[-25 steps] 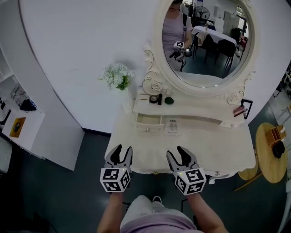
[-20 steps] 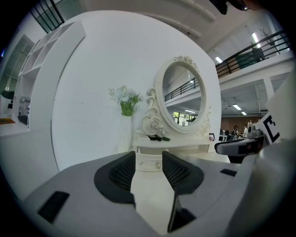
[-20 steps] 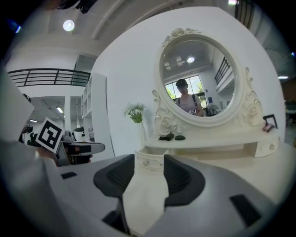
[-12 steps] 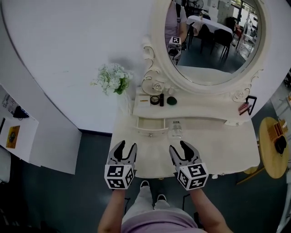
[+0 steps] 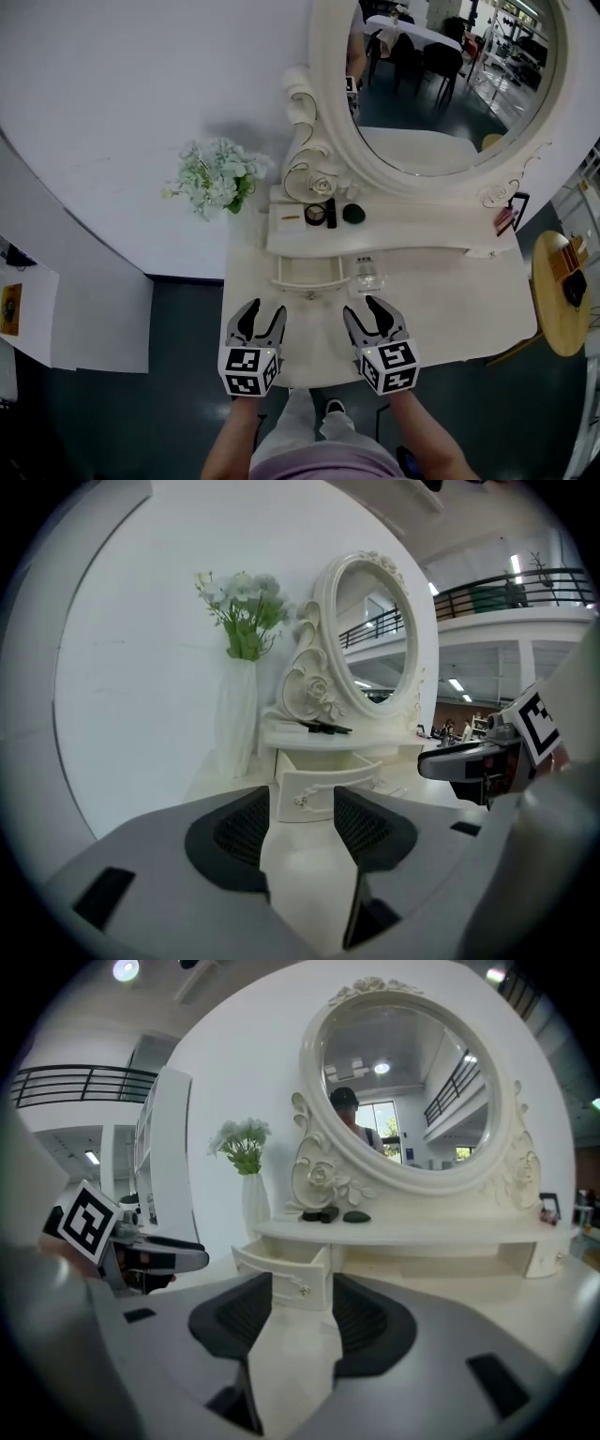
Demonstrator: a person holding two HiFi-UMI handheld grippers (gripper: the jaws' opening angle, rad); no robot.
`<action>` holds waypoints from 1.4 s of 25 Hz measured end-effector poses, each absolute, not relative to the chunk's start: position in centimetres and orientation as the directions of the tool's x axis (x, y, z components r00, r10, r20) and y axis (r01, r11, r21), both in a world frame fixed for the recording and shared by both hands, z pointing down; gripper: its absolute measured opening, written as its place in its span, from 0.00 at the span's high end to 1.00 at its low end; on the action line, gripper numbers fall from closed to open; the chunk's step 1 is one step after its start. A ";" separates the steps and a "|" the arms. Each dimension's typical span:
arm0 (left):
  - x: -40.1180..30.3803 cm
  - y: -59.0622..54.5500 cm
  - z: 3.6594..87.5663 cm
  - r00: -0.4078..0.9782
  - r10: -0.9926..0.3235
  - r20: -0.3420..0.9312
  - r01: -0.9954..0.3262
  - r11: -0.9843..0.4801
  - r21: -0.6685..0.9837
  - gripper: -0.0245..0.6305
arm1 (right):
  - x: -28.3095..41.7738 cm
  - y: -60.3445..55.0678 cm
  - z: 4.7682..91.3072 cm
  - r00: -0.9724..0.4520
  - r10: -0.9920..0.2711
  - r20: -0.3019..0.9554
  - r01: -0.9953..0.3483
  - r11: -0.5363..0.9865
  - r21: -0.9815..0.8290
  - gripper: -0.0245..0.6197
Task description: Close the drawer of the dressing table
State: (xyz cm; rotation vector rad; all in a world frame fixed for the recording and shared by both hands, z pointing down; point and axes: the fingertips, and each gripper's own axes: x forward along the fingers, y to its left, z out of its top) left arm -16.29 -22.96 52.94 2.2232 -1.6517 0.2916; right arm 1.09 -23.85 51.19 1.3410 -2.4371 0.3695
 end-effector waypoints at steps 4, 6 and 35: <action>-16.4 -24.2 54.2 0.316 -0.865 0.390 -0.948 -0.275 0.159 0.65 | 0.6 -25.0 52.5 -0.474 -0.765 0.436 -0.864 0.500 -0.061 0.66; -16.3 -24.8 54.8 0.331 -0.855 0.398 -0.943 -0.290 0.162 0.65 | 0.4 -25.7 53.1 -0.464 -0.766 0.445 -0.869 0.490 -0.062 0.66; -15.6 -27.9 56.7 0.393 -0.819 0.418 -0.919 -0.359 0.162 0.68 | -1.7 -29.0 56.4 -0.422 -0.734 0.533 -0.877 0.480 -0.033 0.67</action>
